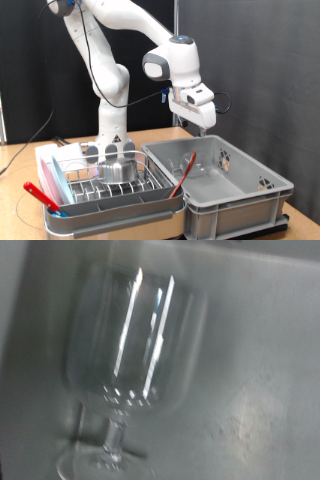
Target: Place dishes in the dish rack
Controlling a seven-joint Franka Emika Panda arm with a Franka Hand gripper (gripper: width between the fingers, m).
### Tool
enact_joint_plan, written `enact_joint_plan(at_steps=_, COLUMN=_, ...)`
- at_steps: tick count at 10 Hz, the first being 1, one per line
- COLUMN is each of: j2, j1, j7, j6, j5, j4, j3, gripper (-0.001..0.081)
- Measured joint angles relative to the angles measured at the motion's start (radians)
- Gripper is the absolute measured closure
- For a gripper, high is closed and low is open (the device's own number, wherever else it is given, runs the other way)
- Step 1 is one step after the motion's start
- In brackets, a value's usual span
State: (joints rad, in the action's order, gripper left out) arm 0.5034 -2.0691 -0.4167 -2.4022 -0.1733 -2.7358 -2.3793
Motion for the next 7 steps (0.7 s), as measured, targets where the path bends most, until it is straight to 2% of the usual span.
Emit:
enact_joint_plan(at_steps=2, j2=-0.086, j1=0.032, j7=-0.078, j6=-0.009, j5=0.011, j4=0.047, j3=0.063, gripper=-0.0005)
enact_joint_plan(at_steps=3, j2=-0.137, j1=0.076, j7=-0.151, j6=0.002, j5=0.055, j4=0.08, j3=0.109, gripper=-0.0005)
enact_joint_plan(at_steps=4, j2=-0.223, j1=0.135, j7=-0.203, j6=0.01, j5=0.096, j4=0.128, j3=0.145, gripper=-0.0005)
enact_joint_plan(at_steps=7, j2=-0.212, j1=0.126, j7=-0.175, j6=0.03, j5=0.096, j4=0.113, j3=0.147, gripper=-0.0005)
